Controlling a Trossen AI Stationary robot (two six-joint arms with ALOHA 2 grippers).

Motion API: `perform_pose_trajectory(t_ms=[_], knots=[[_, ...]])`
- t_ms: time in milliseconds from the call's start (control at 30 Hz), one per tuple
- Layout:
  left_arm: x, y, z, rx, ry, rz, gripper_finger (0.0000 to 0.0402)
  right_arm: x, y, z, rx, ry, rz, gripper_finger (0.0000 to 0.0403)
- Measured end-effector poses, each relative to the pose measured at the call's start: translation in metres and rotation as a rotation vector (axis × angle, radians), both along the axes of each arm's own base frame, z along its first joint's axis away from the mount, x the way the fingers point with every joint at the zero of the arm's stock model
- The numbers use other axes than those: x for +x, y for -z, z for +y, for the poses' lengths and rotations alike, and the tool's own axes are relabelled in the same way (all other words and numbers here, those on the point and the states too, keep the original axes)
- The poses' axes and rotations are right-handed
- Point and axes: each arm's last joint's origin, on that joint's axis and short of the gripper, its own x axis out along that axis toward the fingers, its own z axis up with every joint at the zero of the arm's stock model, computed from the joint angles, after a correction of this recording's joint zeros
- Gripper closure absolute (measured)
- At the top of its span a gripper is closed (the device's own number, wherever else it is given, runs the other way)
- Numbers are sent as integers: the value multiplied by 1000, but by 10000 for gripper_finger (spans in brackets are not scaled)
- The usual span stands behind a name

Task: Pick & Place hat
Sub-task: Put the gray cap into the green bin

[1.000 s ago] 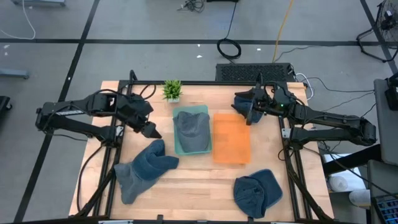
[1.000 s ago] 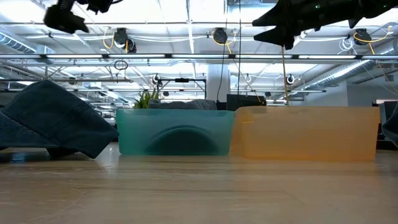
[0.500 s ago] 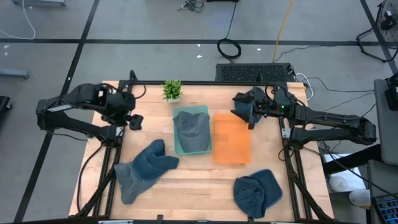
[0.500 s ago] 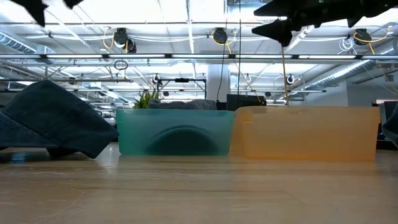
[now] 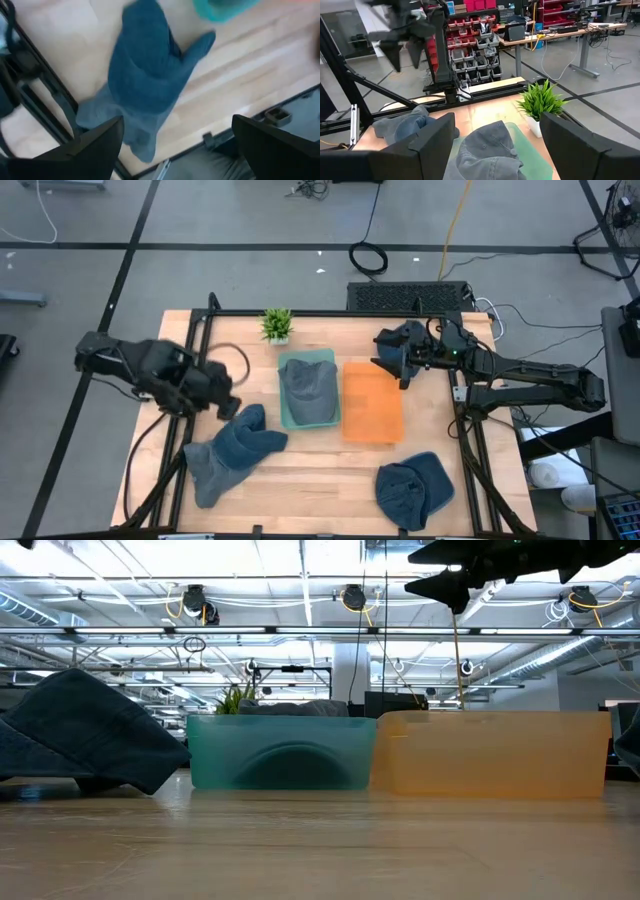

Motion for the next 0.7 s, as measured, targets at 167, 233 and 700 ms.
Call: perform_pose_trajectory(t_ms=[167,233,700], knots=[[3,8,-28,-28,2,84,23,0,0,0,1,0,-1,124],[1,10,-37,-51,-12,116,23,0,0,0,1,1,-1,124],[-36,12,-89,-113,-120,280,23,0,0,0,-1,1,-2,124]])
